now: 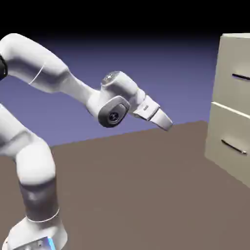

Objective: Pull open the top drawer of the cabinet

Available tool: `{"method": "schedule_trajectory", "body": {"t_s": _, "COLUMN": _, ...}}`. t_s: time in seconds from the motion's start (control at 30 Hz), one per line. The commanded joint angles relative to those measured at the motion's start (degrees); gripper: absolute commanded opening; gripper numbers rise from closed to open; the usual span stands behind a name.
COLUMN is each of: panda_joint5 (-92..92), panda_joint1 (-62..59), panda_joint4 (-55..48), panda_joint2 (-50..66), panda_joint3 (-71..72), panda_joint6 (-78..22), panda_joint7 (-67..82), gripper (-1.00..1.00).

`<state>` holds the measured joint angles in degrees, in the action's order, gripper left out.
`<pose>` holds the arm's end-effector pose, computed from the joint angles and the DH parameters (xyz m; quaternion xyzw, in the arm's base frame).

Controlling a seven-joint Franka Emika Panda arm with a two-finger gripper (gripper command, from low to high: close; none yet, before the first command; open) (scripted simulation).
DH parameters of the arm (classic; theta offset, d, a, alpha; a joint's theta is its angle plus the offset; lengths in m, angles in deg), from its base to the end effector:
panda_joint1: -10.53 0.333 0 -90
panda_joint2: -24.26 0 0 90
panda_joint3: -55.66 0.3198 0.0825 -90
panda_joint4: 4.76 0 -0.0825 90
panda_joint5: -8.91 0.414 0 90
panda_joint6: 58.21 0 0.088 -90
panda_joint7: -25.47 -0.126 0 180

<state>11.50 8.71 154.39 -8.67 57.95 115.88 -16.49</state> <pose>0.4306 -0.0001 0.4488 -0.8482 0.3407 -0.3781 0.1468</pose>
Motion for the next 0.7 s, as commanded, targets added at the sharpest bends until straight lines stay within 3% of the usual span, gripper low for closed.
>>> {"method": "schedule_trajectory", "body": {"t_s": 0.0, "panda_joint5": 2.2, "panda_joint1": -2.1, "panda_joint4": -1.5, "panda_joint2": -0.2, "panda_joint3": 1.9, "panda_joint6": 0.1, "panda_joint7": 0.4, "gripper": 0.0}}
{"method": "schedule_trajectory", "body": {"t_s": 0.67, "panda_joint5": 45.2, "panda_joint1": -43.6, "panda_joint4": -32.2, "panda_joint2": -4.7, "panda_joint3": 39.9, "panda_joint6": 1.5, "panda_joint7": 8.7, "gripper": 0.0}}
